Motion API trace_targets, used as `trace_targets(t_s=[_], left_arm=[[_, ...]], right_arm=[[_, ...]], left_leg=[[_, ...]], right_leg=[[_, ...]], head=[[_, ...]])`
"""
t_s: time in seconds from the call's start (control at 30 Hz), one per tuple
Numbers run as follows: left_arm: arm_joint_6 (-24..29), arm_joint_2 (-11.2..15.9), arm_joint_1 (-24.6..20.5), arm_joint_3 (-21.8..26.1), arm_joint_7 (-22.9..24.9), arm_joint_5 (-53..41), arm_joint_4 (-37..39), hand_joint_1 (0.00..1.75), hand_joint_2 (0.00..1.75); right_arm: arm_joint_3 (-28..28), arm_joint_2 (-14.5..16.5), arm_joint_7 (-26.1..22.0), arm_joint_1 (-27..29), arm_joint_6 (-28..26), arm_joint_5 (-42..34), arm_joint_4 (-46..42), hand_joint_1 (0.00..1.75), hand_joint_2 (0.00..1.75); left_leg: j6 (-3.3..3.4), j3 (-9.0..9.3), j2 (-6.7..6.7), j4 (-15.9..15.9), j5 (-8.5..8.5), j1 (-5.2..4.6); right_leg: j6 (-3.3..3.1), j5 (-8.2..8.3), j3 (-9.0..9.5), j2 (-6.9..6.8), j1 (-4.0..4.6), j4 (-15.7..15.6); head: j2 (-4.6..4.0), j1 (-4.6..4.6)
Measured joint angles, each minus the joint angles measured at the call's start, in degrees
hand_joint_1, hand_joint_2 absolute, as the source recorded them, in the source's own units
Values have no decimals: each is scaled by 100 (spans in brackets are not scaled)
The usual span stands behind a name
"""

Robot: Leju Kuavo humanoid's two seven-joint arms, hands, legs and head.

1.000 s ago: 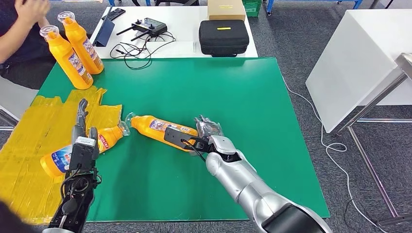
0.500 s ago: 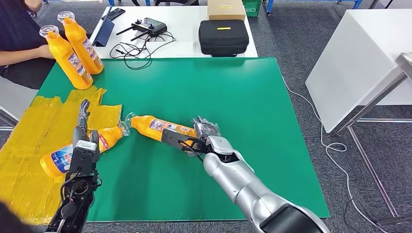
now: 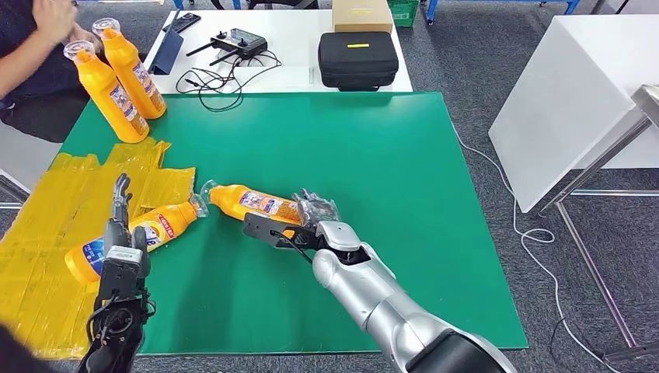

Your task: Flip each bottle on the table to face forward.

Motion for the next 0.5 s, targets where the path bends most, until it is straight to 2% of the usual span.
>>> trace_targets(t_s=[0.07, 0.2, 0.27, 0.4, 0.5], left_arm=[[-53, -36, 93, 129, 0, -167, -127, 0, 0], [-254, -174, 313, 518, 0, -488, -465, 0, 175], [-351, -250, 421, 718, 0, -606, -637, 0, 175], [-440, -361, 574, 1003, 0, -709, -903, 0, 175], [-510, -427, 666, 1145, 0, -783, -1068, 0, 175]], right_arm=[[143, 13, 7, 11, 37, -153, -29, 0, 0], [597, 33, 96, 14, 90, -578, -97, 0, 0], [847, 35, 145, 11, 90, -714, -111, 0, 0], [1230, 35, 208, 3, 90, -783, -117, 0, 175], [1443, 34, 336, -17, 88, -774, -116, 0, 175]], left_leg=[[0, 0, 1, 0, 0, 0], [0, -1, 4, 0, -1, 0], [0, -2, 4, 0, -1, 0], [0, -3, 3, 0, -1, 0], [0, -2, 3, 0, 0, 0]], right_leg=[[0, 0, -1, 0, 0, 0], [0, 0, -3, 0, 1, 0], [0, -1, -4, 0, 1, 0], [0, -1, -4, 0, 0, -1], [0, 0, -3, 0, 0, -1]], head=[[0, -1], [0, -1], [0, -1], [0, 0], [0, 0]])
